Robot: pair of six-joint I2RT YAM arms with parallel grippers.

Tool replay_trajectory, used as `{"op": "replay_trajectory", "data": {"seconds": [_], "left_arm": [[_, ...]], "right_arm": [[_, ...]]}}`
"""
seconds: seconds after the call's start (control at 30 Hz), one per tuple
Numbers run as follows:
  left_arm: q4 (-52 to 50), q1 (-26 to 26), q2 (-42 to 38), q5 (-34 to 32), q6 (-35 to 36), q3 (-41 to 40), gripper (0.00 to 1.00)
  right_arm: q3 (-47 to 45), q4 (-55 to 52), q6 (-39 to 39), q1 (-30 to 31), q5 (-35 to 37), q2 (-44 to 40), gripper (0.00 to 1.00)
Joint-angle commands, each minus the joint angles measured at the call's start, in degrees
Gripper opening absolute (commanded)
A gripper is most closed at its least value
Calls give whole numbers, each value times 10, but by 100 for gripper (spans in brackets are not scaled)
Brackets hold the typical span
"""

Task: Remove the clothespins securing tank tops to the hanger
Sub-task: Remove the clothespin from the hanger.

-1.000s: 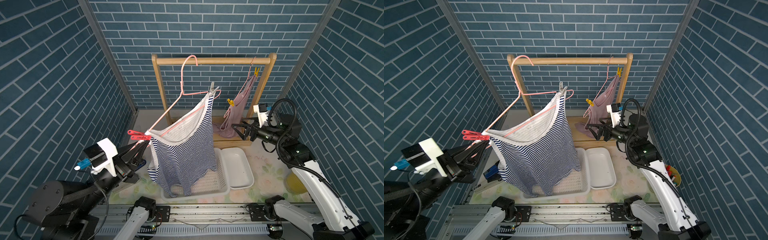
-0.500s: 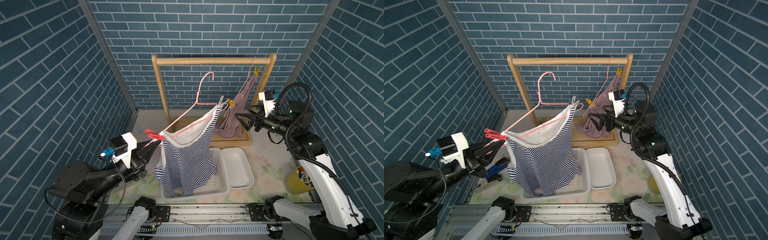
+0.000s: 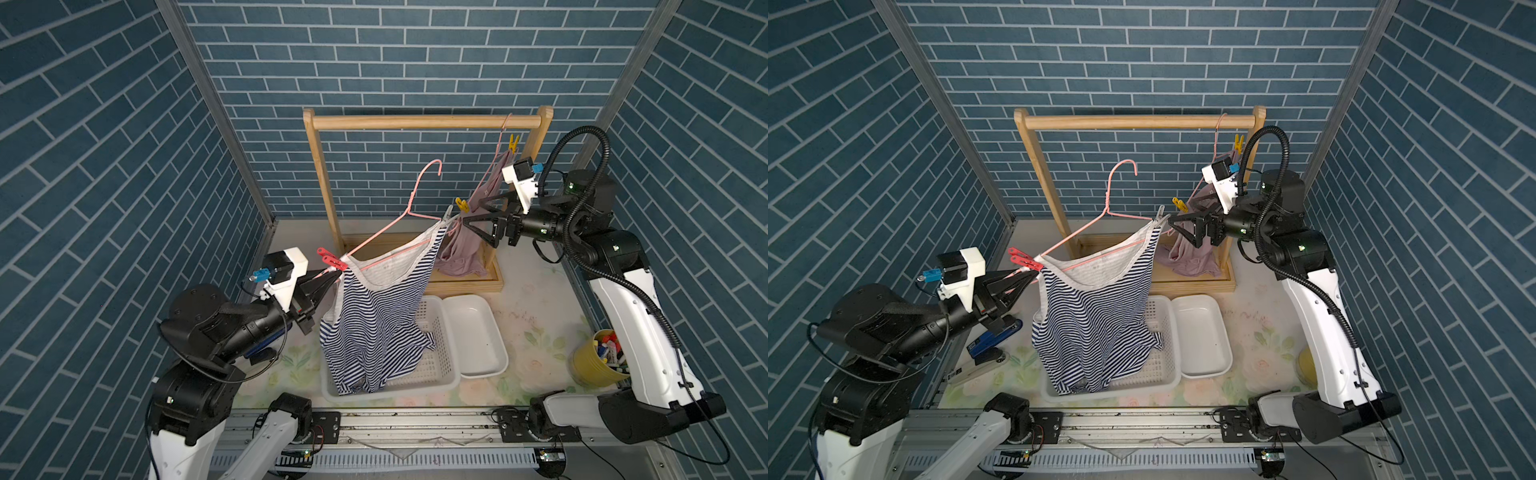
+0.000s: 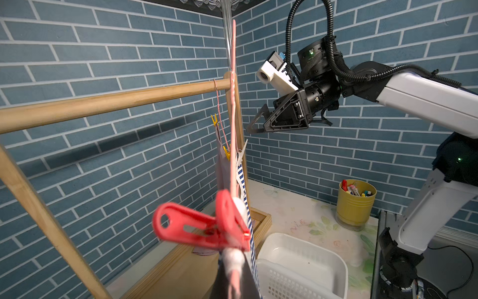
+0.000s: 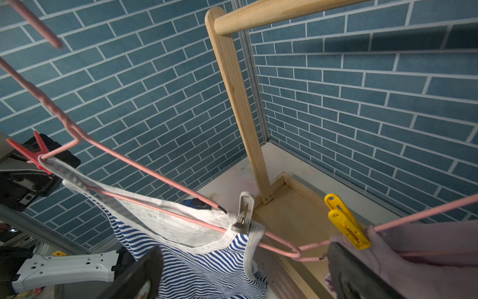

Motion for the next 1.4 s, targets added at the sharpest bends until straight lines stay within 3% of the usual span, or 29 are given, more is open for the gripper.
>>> {"op": "replay_trajectory", "data": {"seconds": [0.0,0.2,0.5,0.67,0.93,1.07,1.37], "left_arm": [[58,-2,-3,27,5,-14,0],[74,-1,29,49,12,-1,0],[104,6,87,89,9,26,0],[201,44,115,160,-51,27,0],[199,81,169,267,-62,69,0],[242,106,163,289,-92,41,0],[221,124,182,309,-87,38,0]], "right_arm": [[17,-17,-38,-10,-52,9,99],[25,-19,-44,-40,-97,16,99],[13,-7,-51,-61,-101,-4,99],[10,2,-46,-69,-101,1,99],[5,39,-33,-80,-104,0,99],[12,45,-30,-88,-117,7,99],[23,40,-35,-89,-170,13,99]]}}
